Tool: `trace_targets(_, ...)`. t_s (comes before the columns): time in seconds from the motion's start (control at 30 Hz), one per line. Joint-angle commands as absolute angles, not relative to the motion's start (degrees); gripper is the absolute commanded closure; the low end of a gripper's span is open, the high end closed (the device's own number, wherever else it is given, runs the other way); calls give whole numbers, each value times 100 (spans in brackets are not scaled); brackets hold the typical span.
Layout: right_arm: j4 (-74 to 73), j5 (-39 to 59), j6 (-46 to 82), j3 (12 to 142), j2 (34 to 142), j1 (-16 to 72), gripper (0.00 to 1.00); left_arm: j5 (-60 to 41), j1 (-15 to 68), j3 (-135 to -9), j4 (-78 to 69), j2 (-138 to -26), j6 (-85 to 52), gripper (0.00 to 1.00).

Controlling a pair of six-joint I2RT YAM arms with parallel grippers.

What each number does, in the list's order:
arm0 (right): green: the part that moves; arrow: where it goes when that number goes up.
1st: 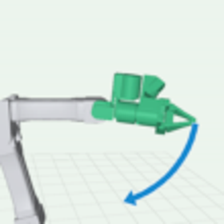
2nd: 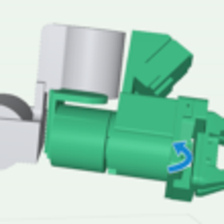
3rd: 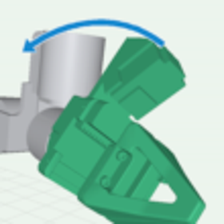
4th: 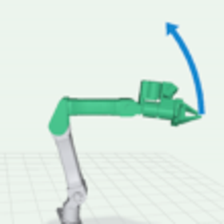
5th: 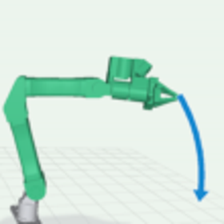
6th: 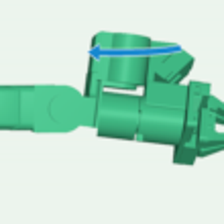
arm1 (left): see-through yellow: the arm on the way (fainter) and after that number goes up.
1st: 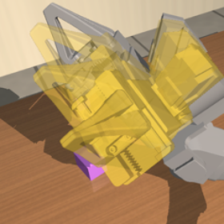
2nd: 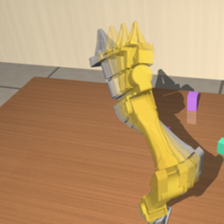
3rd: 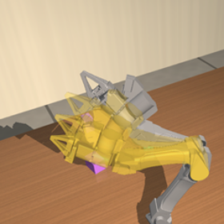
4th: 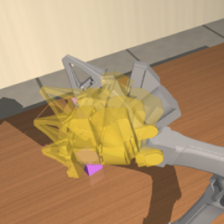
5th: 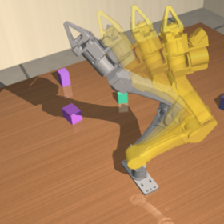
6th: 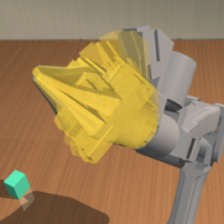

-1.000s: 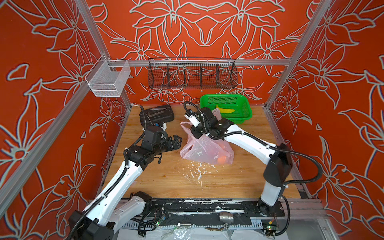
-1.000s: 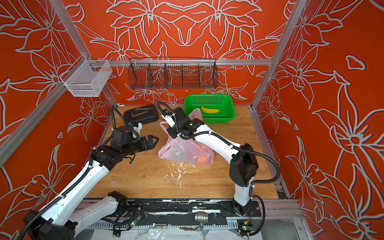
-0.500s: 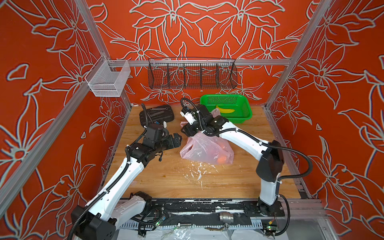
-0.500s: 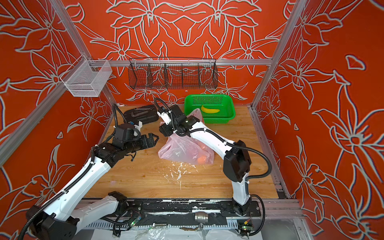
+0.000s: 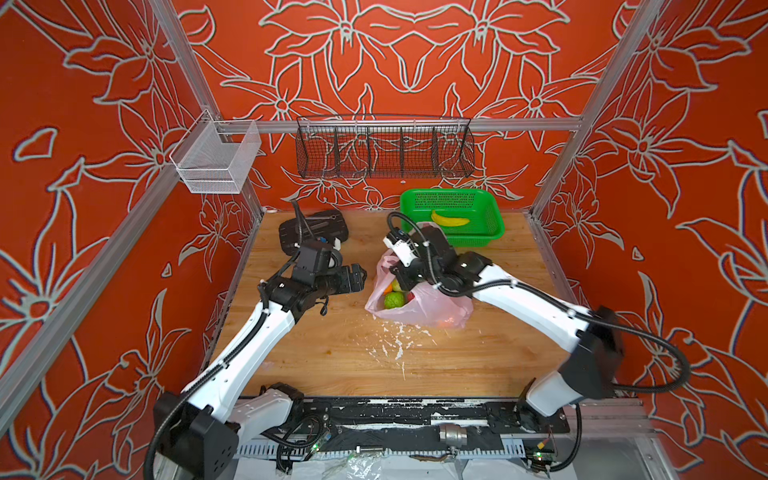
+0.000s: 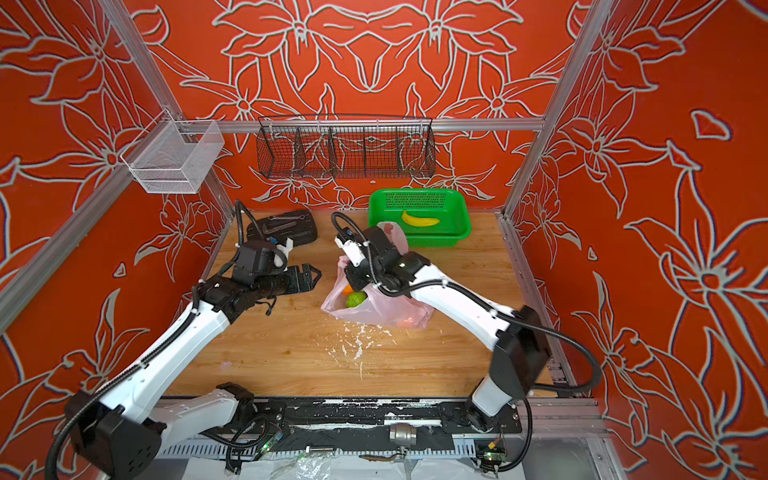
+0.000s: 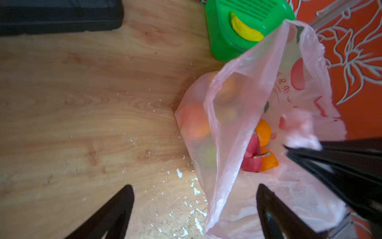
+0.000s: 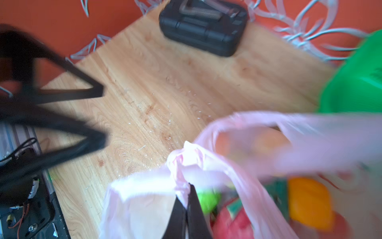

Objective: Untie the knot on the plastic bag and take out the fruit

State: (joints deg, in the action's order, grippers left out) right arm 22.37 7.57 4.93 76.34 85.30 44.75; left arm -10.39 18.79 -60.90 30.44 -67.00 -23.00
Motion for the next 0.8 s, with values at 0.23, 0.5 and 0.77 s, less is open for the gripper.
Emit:
trace_targets(0.23,2329,-1044,2110,5291,6080,4471,100,-408,3058,-7839,3060,-8432,-1047,20)
trace_targets(0.5,3505,-2051,4125,4014,5602,4461,97,175,3432,-8333,3393,-9411,-949,22)
trace_targets(0.77,3381,-1421,5311,3770,6152,4463,56,1,3520,-8292,3319,-9740,-1183,23)
